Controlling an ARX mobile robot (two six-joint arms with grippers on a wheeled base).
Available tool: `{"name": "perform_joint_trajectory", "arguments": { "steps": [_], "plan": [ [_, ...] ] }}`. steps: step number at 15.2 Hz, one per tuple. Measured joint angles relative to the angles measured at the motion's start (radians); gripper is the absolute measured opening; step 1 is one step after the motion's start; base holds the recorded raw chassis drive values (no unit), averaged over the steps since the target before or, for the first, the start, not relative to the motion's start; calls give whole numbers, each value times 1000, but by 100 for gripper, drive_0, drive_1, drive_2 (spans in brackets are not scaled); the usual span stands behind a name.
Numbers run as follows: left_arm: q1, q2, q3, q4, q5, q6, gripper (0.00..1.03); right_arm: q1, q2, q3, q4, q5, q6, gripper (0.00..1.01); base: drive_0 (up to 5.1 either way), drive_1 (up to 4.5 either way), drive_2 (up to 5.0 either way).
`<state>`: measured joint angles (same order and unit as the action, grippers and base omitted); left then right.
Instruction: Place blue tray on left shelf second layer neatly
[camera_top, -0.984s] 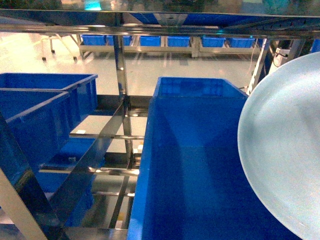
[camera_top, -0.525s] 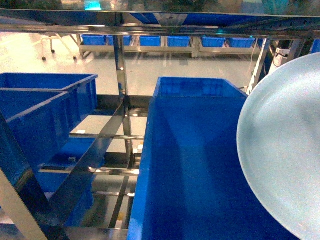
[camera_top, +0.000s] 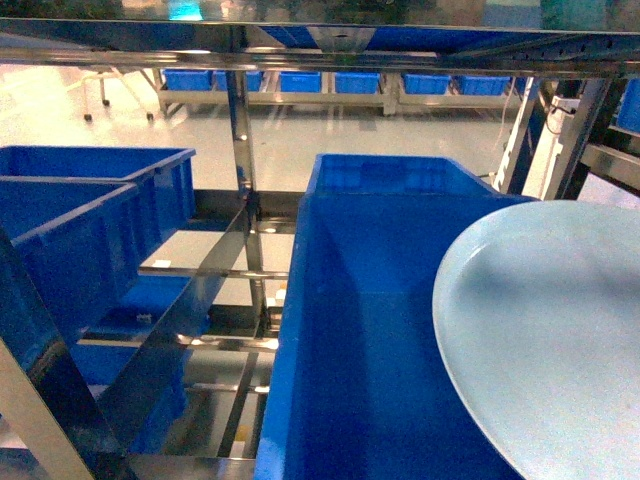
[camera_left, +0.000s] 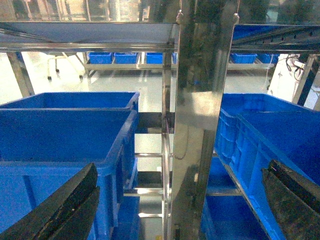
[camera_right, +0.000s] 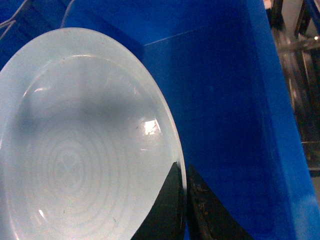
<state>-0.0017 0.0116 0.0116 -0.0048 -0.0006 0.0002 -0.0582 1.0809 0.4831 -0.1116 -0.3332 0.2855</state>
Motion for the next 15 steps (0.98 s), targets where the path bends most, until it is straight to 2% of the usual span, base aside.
{"name": "perform_joint_trajectory", "arguments": {
  "steps": [1,2,4,5,9,13,15],
  "plan": [
    [0,0,0,0,0,0,98,0,31,11,-2,-12,28,2,0,0,0],
    [0,0,0,0,0,0,98,6,140,51,-13,-49,146,2,0,0,0],
    [0,0,0,0,0,0,98,13,201,66,-26,-70,223,2,0,0,0],
    [0,0,0,0,0,0,98,21,224,68,-14,-71,245,2,0,0,0],
    [0,0,0,0,0,0,98,56,311,107,60,-50,291,2,0,0,0],
    [0,0,0,0,0,0,98,113,396,150,106,17,298,2,0,0,0],
    [0,0,0,0,0,0,98,126,462,177,142,51,297,2,0,0,0]
  ]
}}
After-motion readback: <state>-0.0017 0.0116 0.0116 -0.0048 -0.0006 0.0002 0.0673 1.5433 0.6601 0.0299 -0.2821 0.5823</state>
